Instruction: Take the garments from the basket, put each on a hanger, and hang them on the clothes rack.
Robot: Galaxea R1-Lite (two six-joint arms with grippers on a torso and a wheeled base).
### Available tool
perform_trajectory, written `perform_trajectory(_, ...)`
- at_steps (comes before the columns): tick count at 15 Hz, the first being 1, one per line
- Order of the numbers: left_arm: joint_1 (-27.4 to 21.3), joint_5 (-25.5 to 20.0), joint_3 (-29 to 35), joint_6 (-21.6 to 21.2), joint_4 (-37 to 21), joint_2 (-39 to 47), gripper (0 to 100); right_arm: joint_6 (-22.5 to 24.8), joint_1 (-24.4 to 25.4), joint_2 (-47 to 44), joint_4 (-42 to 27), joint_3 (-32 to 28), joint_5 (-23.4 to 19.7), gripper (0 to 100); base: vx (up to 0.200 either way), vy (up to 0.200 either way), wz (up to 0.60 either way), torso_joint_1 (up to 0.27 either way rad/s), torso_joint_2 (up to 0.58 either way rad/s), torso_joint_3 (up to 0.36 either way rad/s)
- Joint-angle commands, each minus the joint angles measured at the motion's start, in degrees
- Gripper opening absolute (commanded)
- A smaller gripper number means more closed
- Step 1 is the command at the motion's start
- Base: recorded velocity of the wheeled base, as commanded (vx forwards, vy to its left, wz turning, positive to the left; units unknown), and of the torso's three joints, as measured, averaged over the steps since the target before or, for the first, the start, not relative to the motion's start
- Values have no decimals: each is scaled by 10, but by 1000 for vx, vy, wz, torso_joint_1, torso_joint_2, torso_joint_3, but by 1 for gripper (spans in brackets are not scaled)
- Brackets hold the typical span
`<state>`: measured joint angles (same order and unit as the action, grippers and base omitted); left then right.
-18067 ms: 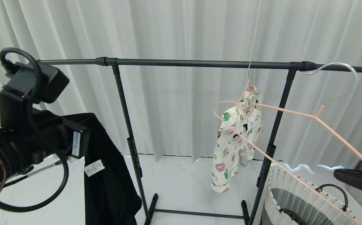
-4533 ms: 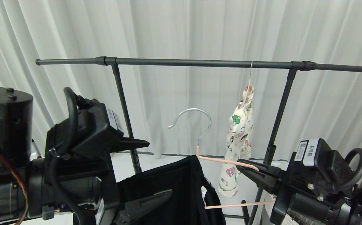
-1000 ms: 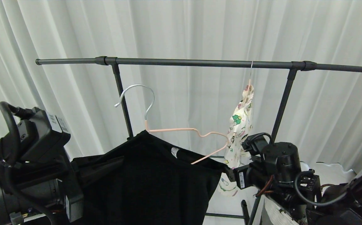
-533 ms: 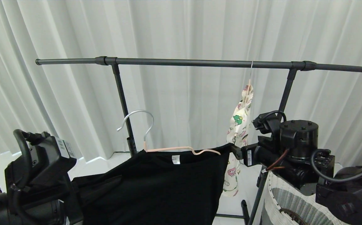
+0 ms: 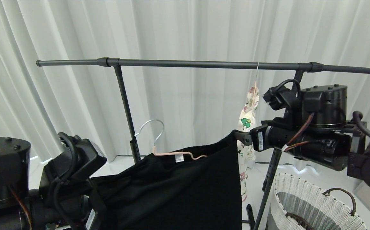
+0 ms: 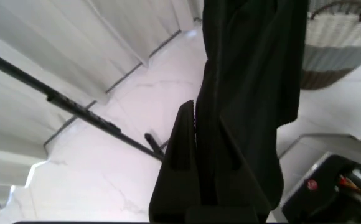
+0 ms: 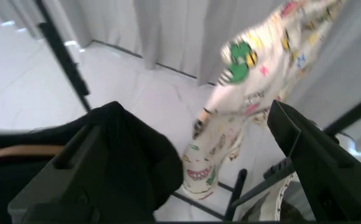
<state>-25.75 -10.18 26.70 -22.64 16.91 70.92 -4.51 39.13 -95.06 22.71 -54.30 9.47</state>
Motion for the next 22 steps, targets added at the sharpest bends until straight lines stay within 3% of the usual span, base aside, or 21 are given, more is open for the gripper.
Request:
perform_trajectory(1,0,0,1,1,8,18,0,12,-7,44,-32,-23,-21,100,0,0,0,0,0,0)
perform_trajectory(4,-3,-34,0,3,25,10,0,20,-33,62,-131,-70,-81,100,0,0,0,0,0,0)
perform_trajectory(7,-3,-58,0,2,49,9,0,57,-47,67,-162,-81,-112,100,0,0,0,0,0,0)
perform_trajectory(10,-4,-78,0,1,54,9,0,127,-44,93,-209,-82,-176,100,0,0,0,0,0,0)
perform_trajectory(14,-20,-116,-2,0,65,-2,0,243,-7,121,-356,-117,-298,100,0,0,0,0,0,0)
perform_trajectory(17,-36,-131,-9,-29,65,-9,0,298,38,97,-394,-132,-317,100,0,0,0,0,0,0)
perform_trajectory(20,-55,-141,-9,-34,65,-10,0,298,101,60,-398,-146,-317,100,0,0,0,0,0,0)
perform_trajectory(22,-65,-141,-9,-34,65,-10,0,298,116,28,-406,-165,-317,100,0,0,0,0,0,0)
